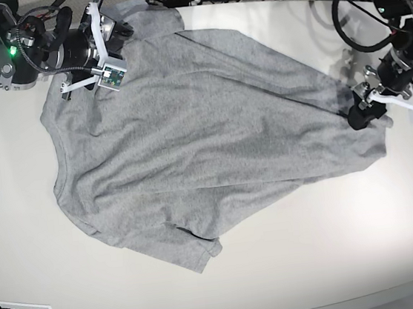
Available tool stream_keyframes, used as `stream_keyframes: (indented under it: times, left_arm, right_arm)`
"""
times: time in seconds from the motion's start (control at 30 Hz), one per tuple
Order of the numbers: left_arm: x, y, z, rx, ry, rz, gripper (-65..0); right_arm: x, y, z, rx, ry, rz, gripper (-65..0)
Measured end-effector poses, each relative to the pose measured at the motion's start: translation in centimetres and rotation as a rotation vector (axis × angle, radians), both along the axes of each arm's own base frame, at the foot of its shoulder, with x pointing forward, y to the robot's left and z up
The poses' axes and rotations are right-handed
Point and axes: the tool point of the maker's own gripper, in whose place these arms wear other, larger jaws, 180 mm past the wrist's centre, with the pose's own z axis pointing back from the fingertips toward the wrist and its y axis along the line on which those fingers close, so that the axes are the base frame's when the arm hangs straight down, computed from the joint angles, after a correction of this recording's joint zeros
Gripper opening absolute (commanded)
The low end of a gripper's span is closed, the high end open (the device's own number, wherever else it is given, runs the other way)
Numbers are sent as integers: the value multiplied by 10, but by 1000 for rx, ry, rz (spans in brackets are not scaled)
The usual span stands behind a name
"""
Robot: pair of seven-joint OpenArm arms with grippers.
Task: Layout the t-shirt on the table in an organized manner, then fold the t-shirt properly
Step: 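Hold the collar with the right gripper and regrasp the hem with the left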
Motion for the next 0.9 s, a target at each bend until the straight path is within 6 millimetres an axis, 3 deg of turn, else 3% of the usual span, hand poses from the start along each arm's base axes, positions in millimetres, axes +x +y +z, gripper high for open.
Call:
stream_keyframes:
  times: [0.27,0.57,0.63,0.73,0.8,0.9]
  left_arm:
    - [-15,23,-25,-127,-28,205,-235]
    - [8,11,-28,-204,-55,214,-235]
    - [14,4,-29,-225,-33,184,-305]
    - [13,-19,-30,-294,60,79,-541]
    - [20,-31,-14,-283,7,-24,-647]
    - [34,-33,25,-232,-131,-106,-650]
  right_arm:
    - [0,0,0,0,0,0,-331]
    - [0,0,0,0,1,0,-331]
    - [0,0,0,1,0,0,-331]
    - [0,0,0,1,0,0,-331]
    - [0,1,0,3,-1,-1,-331]
    - [1,1,1,7,-3,-2,-331]
